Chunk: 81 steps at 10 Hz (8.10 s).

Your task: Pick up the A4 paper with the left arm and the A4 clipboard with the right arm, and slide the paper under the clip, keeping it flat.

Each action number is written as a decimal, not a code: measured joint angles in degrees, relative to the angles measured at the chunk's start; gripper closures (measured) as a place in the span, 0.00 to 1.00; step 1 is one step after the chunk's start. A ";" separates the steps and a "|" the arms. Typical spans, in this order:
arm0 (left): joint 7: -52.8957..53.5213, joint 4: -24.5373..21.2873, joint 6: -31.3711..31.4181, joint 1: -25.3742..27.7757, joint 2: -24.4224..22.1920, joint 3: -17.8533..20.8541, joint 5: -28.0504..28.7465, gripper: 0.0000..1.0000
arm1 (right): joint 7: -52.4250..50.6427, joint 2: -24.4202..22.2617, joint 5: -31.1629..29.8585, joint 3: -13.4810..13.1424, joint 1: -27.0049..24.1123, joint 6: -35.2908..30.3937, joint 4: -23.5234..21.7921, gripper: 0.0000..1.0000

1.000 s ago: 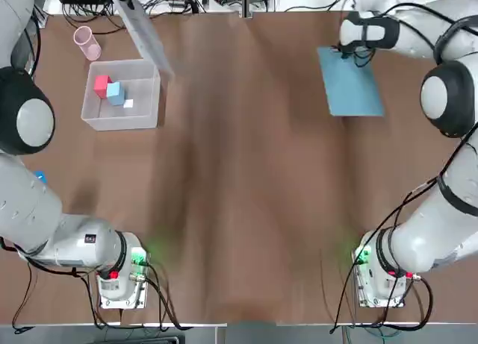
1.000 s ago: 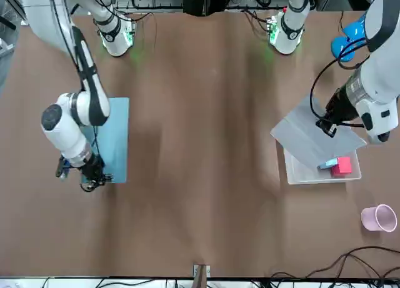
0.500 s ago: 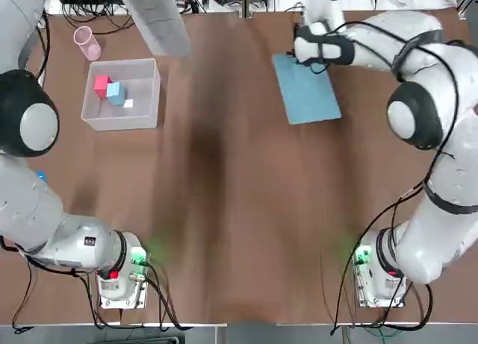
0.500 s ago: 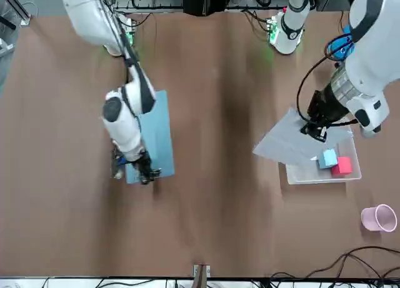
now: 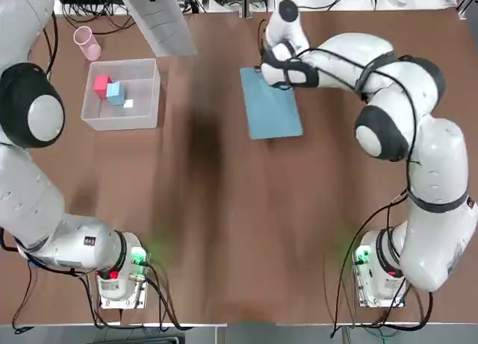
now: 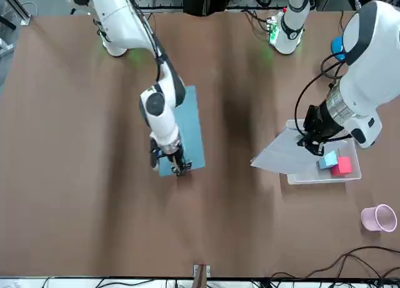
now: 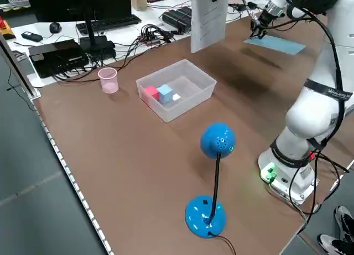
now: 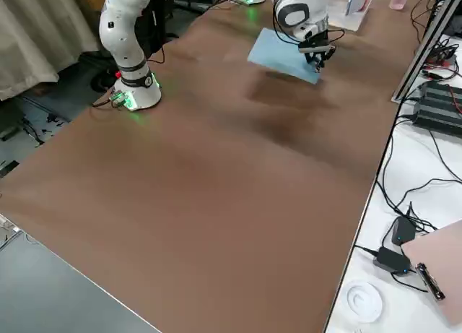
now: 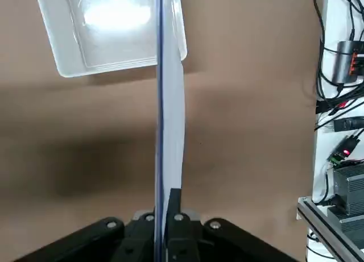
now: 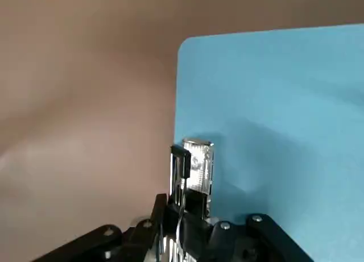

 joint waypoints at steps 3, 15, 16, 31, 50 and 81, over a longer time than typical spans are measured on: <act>0.00 0.19 0.01 -0.01 0.02 0.02 0.00 0.99 | 11.25 8.14 -1.13 -7.14 8.90 -0.05 8.11 0.96; -0.18 0.14 -0.32 -0.57 -0.10 0.15 1.37 0.99 | 25.15 19.82 -5.08 -11.79 16.41 -0.22 19.26 0.86; -0.18 -0.37 -0.49 -0.56 -0.10 0.16 3.32 0.99 | 25.16 19.83 -5.19 -11.85 16.41 -0.22 19.33 0.74; -1.32 -0.91 1.40 -0.36 -0.61 0.21 5.50 0.99 | 14.81 17.95 -5.18 -3.21 10.02 -11.00 22.78 0.33; -44.52 -13.17 26.71 -24.77 6.37 -4.26 11.62 0.99 | -100.20 -24.06 -4.86 3.11 -30.50 -49.11 5.83 0.00; -48.31 -13.02 19.19 -36.49 16.28 -3.12 22.77 0.98 | -109.23 -41.11 -5.40 4.49 -39.75 -56.39 -2.46 0.00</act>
